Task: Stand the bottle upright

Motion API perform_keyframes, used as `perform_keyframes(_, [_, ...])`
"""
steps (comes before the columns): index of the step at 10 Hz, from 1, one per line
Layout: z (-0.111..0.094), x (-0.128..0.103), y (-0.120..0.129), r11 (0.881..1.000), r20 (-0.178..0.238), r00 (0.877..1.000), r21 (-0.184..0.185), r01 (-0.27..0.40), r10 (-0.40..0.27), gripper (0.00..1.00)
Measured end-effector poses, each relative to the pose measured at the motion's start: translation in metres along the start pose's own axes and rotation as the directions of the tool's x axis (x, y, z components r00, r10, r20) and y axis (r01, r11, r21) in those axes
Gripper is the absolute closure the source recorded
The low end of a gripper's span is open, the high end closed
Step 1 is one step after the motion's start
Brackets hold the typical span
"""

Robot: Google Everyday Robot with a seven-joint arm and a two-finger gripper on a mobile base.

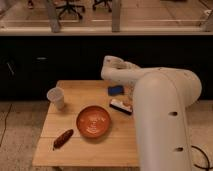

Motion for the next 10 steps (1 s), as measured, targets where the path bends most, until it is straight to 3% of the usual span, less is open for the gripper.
perform_keyframes(3, [-0.007,-0.004,0.006,1.000,-0.006,1.000,0.024,-0.008,0.008,0.97])
perform_keyframes(10, [-0.024,-0.018,0.009,0.995,-0.100,0.995,0.097,0.000,0.009,0.97])
